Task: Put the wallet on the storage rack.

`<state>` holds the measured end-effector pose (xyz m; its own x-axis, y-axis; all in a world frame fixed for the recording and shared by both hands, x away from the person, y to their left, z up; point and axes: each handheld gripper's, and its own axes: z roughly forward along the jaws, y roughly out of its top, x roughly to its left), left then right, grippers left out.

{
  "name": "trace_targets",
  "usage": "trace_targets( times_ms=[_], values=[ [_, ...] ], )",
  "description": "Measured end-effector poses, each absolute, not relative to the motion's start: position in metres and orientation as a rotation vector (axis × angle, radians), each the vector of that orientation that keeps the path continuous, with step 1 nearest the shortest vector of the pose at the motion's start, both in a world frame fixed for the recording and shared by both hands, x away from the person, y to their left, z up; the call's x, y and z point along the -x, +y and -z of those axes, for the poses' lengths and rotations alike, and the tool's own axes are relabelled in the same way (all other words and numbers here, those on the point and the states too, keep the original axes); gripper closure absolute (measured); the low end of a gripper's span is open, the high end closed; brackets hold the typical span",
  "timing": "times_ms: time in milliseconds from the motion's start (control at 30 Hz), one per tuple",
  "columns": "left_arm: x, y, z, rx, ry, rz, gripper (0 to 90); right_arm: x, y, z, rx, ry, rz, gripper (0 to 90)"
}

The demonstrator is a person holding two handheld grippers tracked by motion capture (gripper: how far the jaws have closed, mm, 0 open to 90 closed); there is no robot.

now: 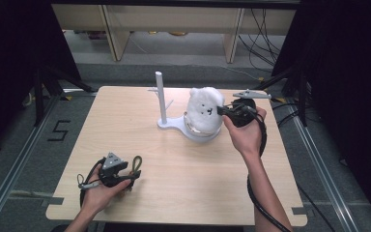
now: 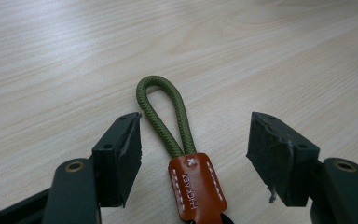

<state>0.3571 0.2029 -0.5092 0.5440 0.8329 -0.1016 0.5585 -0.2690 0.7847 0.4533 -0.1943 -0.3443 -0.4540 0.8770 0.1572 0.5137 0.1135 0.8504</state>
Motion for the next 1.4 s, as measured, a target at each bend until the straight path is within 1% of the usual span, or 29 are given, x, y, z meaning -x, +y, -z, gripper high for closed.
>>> trace_targets(
  times_ms=[333, 667, 833, 1067, 1367, 1400],
  values=[
    [-0.357, 0.204, 0.509, -1.964, 1.121, -0.429, 34.0, -0.459, -0.197, 0.351, -1.418, 2.001, -1.253, 85.6],
    [-0.356, 0.204, 0.509, -1.96, 1.131, -0.43, 34.0, -0.47, -0.198, 0.362, -1.403, 2.009, -1.217, 85.6],
    [-0.357, 0.204, 0.509, -1.963, 1.13, -0.425, 34.0, -0.473, -0.193, 0.364, -1.448, 1.986, -1.213, 85.6],
    [-0.356, 0.204, 0.509, -1.961, 1.131, -0.425, 34.0, -0.48, -0.191, 0.367, -1.4, 1.991, -1.18, 85.5],
    [-0.356, 0.204, 0.509, -1.962, 1.127, -0.427, 34.0, -0.486, -0.184, 0.373, -1.448, 1.976, -1.177, 85.5],
    [-0.356, 0.204, 0.509, -1.96, 1.131, -0.425, 34.0, -0.488, -0.186, 0.374, -1.414, 1.982, -1.172, 85.4]
  ],
)
